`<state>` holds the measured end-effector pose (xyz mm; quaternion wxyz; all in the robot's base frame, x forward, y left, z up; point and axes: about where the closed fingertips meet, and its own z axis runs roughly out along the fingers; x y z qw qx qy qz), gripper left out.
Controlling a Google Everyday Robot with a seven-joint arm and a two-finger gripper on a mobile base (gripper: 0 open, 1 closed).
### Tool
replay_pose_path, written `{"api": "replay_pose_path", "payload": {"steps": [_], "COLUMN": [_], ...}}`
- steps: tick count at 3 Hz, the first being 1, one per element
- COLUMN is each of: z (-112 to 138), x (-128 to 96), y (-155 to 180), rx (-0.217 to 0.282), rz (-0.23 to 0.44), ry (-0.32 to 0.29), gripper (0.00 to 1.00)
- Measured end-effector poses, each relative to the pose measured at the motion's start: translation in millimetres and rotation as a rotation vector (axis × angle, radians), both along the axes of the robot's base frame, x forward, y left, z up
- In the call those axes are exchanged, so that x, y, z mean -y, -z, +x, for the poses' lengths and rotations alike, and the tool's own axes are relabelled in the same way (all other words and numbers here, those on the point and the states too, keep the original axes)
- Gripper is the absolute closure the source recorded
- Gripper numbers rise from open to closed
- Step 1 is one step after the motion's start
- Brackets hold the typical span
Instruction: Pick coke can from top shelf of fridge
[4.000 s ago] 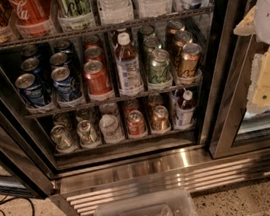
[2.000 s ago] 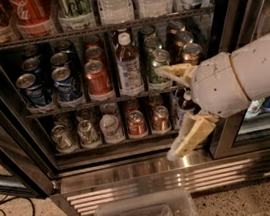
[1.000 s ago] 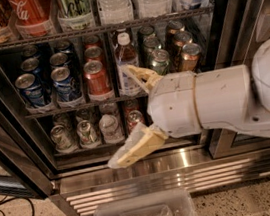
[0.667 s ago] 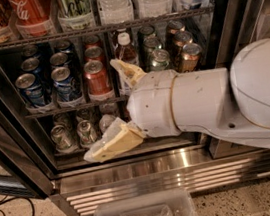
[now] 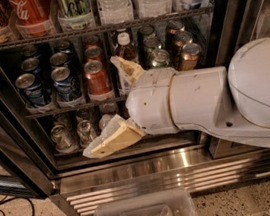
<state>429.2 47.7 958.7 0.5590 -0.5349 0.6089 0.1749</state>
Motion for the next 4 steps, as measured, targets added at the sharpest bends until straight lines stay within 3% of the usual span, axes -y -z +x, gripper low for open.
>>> {"api": "replay_pose_path", "payload": {"steps": [1, 2, 3, 4], "z": [7, 36, 63, 76], "x": [-9, -32, -63, -82], "y": [-4, -24, -38, -43], "rx": [0.041, 0.099, 0.168, 0.248], "rz": [0.04, 0.196, 0.289, 0.297], "ry": [-0.001, 0.019, 0.021, 0.058], "gripper": [0.0, 0.0, 0.0, 0.0]}}
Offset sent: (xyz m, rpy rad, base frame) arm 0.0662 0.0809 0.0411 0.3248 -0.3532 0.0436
